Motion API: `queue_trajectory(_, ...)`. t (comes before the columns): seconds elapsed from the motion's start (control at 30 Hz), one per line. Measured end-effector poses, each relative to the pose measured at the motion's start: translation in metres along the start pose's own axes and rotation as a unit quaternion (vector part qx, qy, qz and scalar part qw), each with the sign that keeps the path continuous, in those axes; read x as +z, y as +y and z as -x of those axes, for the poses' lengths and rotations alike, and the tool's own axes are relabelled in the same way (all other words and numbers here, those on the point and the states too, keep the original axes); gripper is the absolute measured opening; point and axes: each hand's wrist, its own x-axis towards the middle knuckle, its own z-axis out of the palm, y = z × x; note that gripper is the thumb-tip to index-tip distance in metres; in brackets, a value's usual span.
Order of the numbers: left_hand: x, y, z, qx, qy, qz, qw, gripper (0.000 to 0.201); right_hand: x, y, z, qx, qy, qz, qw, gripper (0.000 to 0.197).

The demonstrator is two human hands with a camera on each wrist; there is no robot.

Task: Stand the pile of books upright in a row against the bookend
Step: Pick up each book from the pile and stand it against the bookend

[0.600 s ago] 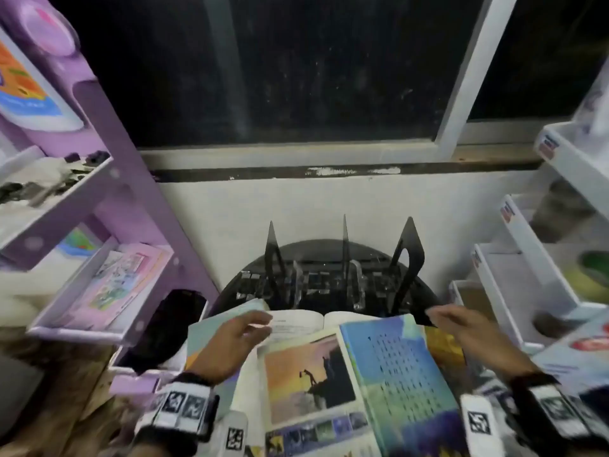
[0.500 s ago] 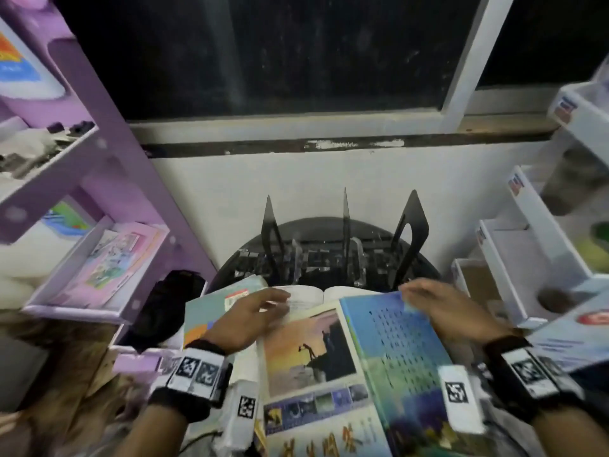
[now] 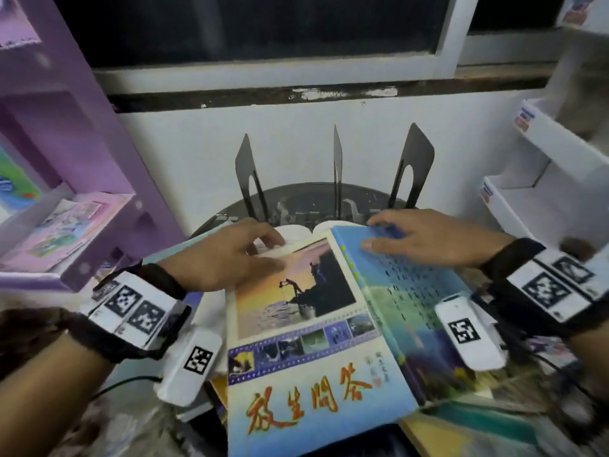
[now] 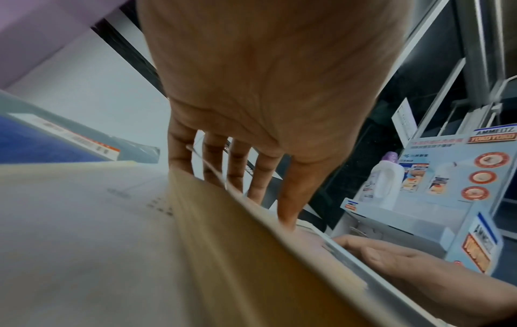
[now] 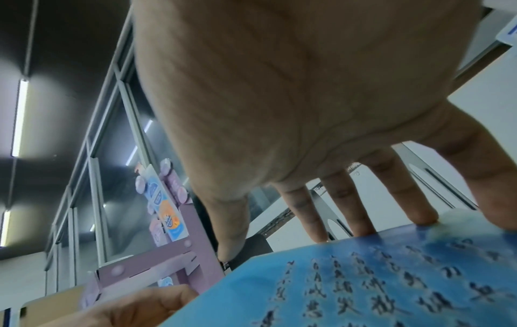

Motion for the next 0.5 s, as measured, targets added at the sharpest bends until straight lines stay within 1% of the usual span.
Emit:
queue_trajectory(0.07, -0.001, 0.000, -0.002, -0.005, -0.002, -0.012, 1.000, 0.035, -0.001, -0.003, 0.000, -0.004, -0.013, 0.019, 1.000, 0.065)
queue_trajectory(0.13, 0.000, 0.002, -0.003, -0.011, 0.001, -0.007, 1.000, 0.034, 0.000, -0.007, 0.004, 0.002, -0.022, 0.038, 0.999, 0.072)
queue_trajectory(0.2, 0.000, 0.004, -0.004, -0.013, -0.002, -0.012, 1.000, 0.034, 0.000, -0.010, 0.006, 0.013, -0.029, 0.053, 0.998, 0.074)
queue_trajectory(0.33, -0.005, 0.006, -0.007, -0.021, -0.022, -0.034, 0.999, 0.032, 0.002, -0.018, 0.010, 0.026, -0.031, 0.082, 0.996, 0.073)
queue_trajectory(0.43, -0.010, 0.008, -0.006, -0.033, -0.046, -0.032, 0.998, 0.034, 0.004, -0.021, 0.010, 0.039, -0.031, 0.102, 0.994, 0.075)
queue_trajectory(0.5, -0.011, 0.013, -0.001, -0.030, -0.060, -0.027, 0.997, 0.032, 0.006, -0.023, 0.012, 0.042, -0.027, 0.107, 0.993, 0.076)
